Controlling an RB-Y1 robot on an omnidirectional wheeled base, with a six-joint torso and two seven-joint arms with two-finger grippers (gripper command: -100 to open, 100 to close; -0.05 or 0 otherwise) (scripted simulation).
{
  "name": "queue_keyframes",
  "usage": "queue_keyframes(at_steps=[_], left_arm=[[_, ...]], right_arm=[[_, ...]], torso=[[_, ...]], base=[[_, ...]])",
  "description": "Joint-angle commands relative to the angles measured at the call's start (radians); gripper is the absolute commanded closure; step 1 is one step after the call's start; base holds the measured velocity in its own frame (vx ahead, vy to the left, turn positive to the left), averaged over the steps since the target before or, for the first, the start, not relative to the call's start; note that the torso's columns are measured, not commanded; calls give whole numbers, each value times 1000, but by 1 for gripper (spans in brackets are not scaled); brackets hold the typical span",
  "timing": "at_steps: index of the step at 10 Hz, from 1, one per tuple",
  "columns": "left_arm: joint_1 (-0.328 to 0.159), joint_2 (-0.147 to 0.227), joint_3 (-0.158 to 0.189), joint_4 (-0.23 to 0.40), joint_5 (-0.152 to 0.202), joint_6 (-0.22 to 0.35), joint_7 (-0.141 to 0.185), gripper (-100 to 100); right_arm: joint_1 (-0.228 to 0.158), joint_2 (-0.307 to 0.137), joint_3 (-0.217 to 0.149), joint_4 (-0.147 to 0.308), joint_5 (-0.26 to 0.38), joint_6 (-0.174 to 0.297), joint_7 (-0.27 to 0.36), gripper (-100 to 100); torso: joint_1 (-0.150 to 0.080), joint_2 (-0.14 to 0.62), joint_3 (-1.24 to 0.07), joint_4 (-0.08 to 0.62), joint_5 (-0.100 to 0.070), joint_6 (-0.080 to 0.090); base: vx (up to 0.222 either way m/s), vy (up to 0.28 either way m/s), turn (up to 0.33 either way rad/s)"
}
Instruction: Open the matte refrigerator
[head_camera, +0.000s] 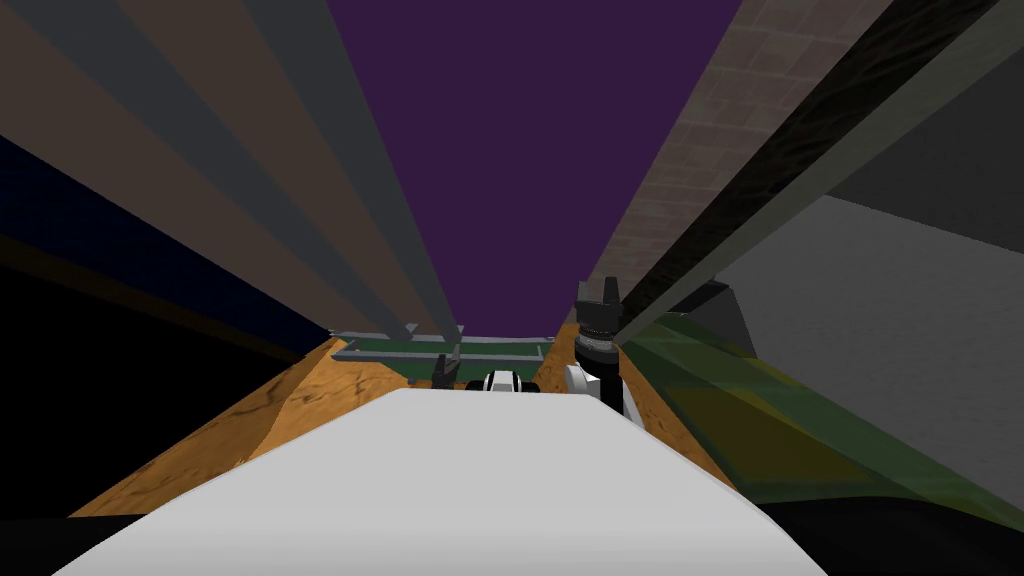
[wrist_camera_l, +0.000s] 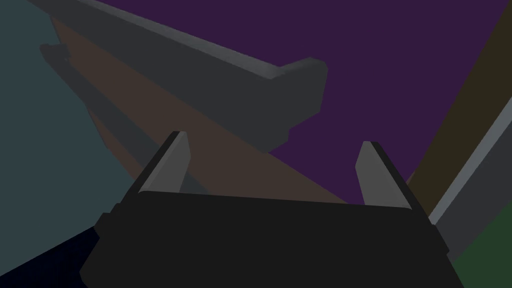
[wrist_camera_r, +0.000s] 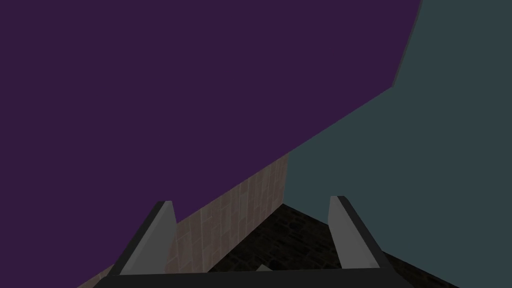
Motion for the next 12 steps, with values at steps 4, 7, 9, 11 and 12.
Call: queue_keyframes(at_steps=[4,7,9,11,12], left_arm=[[-49,-4,10,-51,1,95,-3,-100],[-69,-5,14,-72,1,134,-4,-100],[-88,-7,19,-93,1,174,-6,-100],[-69,-5,14,-72,1,134,-4,100],[-59,-5,12,-62,1,114,-4,100]], right_arm=[[0,0,0,0,0,0,0,0],[0,0,0,0,0,0,0,0],[0,0,0,0,0,0,0,0],[0,0,0,0,0,0,0,0],[0,0,0,0,0,0,0,0]], torso=[[1,1,1,0,0,0],[0,-1,-1,0,0,0],[1,0,0,0,0,0],[0,-1,0,0,0,0],[0,-3,-1,-1,0,0]], base=[[-47,3,17],[-35,5,9],[-36,6,15],[4,-1,-10],[45,-5,-8]])
